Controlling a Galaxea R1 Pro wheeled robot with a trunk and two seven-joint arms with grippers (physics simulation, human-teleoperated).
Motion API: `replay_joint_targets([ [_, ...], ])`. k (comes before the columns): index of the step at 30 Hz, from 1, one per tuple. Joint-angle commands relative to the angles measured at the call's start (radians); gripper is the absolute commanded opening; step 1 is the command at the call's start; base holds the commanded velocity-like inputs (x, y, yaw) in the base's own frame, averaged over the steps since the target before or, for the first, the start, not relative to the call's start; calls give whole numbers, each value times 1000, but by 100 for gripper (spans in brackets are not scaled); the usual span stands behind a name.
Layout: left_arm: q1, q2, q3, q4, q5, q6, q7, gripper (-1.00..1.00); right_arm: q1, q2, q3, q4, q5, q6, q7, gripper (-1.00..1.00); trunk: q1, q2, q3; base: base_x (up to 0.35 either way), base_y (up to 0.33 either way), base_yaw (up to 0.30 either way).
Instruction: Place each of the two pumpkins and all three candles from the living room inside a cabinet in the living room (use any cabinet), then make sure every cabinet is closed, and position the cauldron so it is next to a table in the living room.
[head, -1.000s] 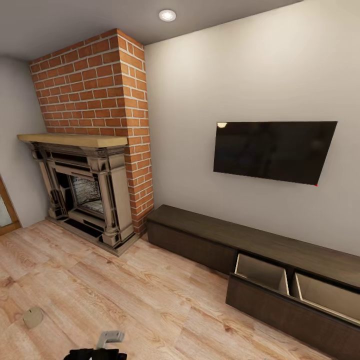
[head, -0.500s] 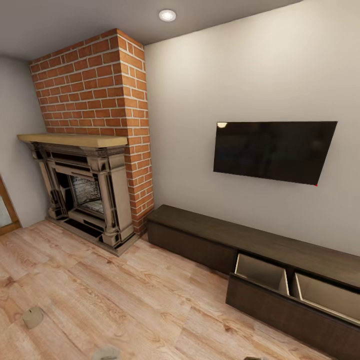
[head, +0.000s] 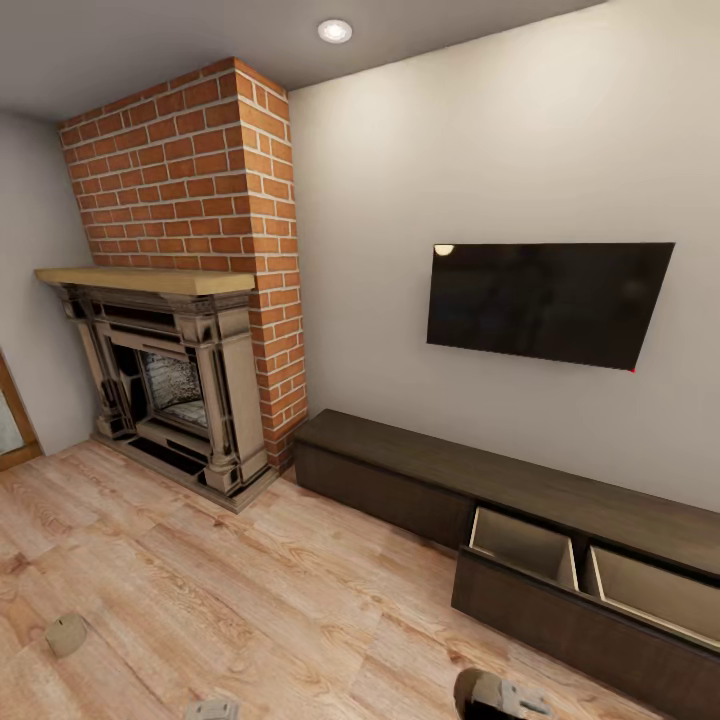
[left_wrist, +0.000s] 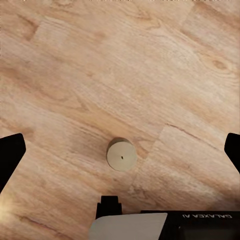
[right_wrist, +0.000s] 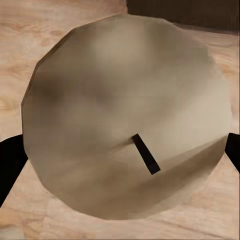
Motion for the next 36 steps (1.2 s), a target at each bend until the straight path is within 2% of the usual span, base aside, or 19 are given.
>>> replay_joint_targets([
  [1,0,0,4,-2,3,7,-4,100,-1,2,13,-23,-10,-1,4,-100,0,-1,-2,0,0,0],
  [2,0,0,4,-2,3,7,-4,100,-1,3,29,-48,-10,3,6,-100,0,-1,-2,0,0,0],
  [6,0,0,3,-3,2,6,-4,100,-1,1,48,-109,-11,7,11,-100,-8,13,5,0,0,0],
  [16,0,1,6,0,2,7,-3,100,32,-4,48,-159,-24,-3,117,-100,-46,83,36,0,0,0],
  [19,0,1,6,2,1,7,-3,100,55,-3,49,-195,-25,-4,127,-100,-57,104,45,0,0,0],
  [24,0,2,3,4,1,7,-4,100,137,-2,49,-338,-26,0,145,-100,-77,139,61,0,0,0],
  [27,0,2,2,4,0,7,-4,100,167,-3,49,-384,-25,2,149,-100,-88,160,70,0,0,0],
  [36,0,2,2,5,0,5,-4,100,182,-4,48,-404,-25,4,152,-100,-123,223,99,0,0,0],
])
